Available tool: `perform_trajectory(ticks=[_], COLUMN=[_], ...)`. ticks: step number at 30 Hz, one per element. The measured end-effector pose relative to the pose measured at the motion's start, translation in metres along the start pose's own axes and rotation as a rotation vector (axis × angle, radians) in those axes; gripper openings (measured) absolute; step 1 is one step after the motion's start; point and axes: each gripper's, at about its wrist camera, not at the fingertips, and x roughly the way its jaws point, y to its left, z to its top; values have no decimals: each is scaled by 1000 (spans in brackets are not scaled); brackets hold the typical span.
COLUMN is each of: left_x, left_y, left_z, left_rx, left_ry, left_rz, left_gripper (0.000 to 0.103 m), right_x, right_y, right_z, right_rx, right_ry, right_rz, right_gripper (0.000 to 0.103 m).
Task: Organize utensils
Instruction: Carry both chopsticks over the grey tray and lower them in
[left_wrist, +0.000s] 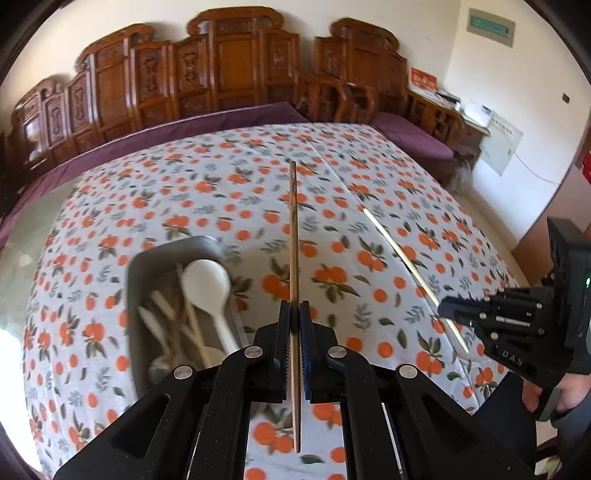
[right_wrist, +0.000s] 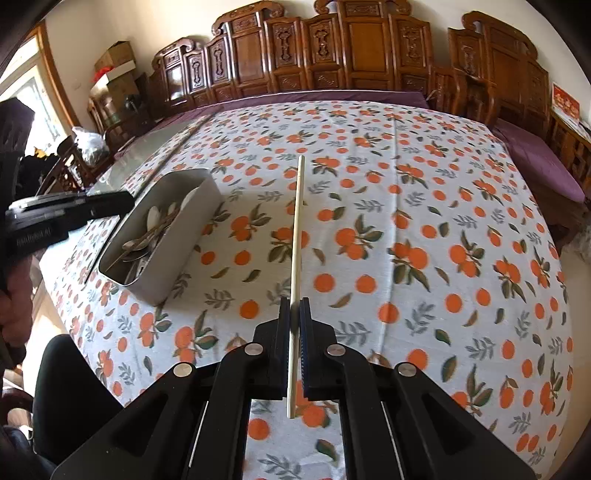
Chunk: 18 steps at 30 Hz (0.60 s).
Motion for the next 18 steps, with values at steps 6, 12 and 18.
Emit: perform_trajectory(ticks=[6,12,18], left_x=[-4,12,37], left_y=[34,65,89], left_z=[-1,-12,-27], left_rx=[-40,-67,-98], left_ry=[-8,41,104], left_rz=[31,64,85], left_gripper=[4,4,4], right_x=[8,15,22], right_y=[16,29,40], right_z=[6,11,15], right_rx=[-21,-42,-61], right_ry=[8,18,30], right_rz=[16,28,38], right_gripper=[6,6,6])
